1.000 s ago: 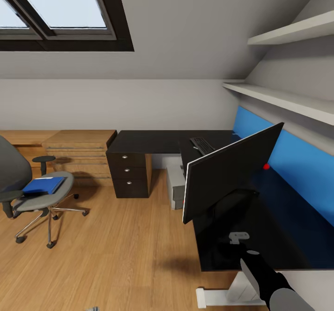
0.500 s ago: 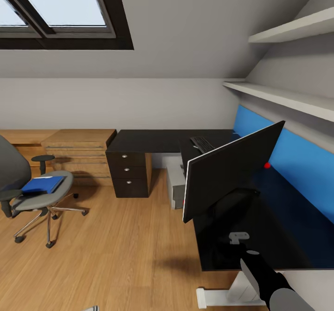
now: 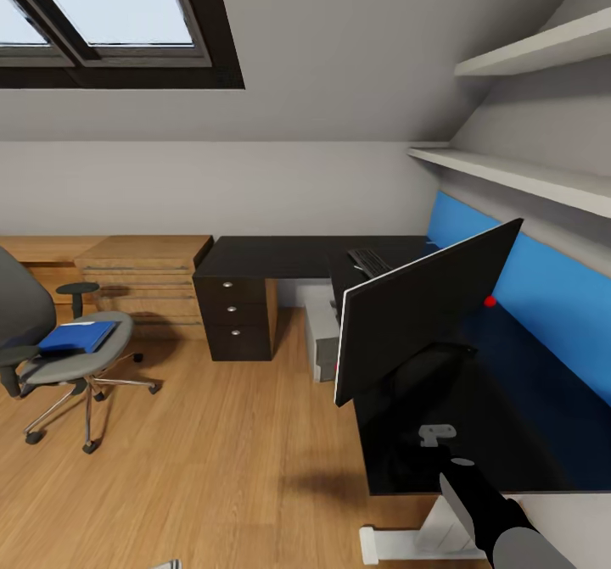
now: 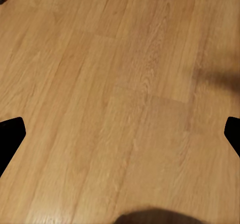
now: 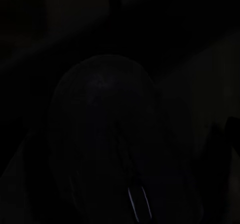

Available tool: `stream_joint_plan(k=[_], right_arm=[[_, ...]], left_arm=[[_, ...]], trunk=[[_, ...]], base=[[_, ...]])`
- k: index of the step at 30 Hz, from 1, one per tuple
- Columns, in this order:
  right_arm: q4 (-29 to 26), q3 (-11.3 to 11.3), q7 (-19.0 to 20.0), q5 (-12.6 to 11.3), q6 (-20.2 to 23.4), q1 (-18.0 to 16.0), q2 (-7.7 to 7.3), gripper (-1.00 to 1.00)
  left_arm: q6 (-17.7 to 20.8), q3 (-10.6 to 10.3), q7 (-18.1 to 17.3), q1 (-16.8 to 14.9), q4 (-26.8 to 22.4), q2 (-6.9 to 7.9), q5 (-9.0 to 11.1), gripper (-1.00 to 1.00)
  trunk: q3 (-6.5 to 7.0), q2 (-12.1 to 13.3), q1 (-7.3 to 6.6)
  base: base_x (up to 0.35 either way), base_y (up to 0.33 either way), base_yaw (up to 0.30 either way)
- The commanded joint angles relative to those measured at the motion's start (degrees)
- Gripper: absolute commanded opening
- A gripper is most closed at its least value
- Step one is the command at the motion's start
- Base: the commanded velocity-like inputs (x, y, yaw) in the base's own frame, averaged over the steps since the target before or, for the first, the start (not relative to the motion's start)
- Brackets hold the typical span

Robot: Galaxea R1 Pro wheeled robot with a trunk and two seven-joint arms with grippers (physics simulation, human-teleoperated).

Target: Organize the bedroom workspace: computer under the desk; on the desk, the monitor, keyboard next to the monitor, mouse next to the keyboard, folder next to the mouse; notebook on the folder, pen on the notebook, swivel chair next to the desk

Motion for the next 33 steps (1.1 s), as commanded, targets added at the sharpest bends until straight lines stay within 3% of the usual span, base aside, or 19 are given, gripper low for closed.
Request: stream_joint_plan(k=[1,9,18,19,33], right_arm=[[-0.11,0.08,0.12,-0.19,0.34,-0.01,-0.03,1.0],[-0.11,0.08,0.11,-0.19,0.34,0.0,-0.03,1.0],[-0.13,0.08,0.13,-0.19,0.34,0.0,-0.05,1.0],[-0.14,0.08,0.12,-0.14,0.34,-0.01,-0.04,-1.0],[-0.15,0.08,0.11,-0.11,0.34,-0.05,0.05,-1.0]], left_arm=[[-0.15,-0.12,0.15,0.01,-0.06,0.03,0.56,1.0],[-0.15,-0.13,0.15,0.01,-0.06,0.05,0.56,1.0],[-0.13,-0.13,0.15,0.01,-0.06,0.05,0.56,1.0],[-0.14,-0.13,0.15,0.01,-0.06,0.05,0.56,1.0],[-0.06,-0.13,0.07,0.01,0.04,0.05,0.56,1.0]], trunk=[[-0.24,-0.46,0.24],[-1.68,-3.67,1.99],[-1.68,-3.67,1.99],[-1.68,-3.67,1.99],[-1.68,-3.67,1.99]], base=[[0.0,0.0,0.0],[0.0,0.0,0.0],[0.0,0.0,0.0],[0.0,0.0,0.0],[0.0,0.0,0.0]])
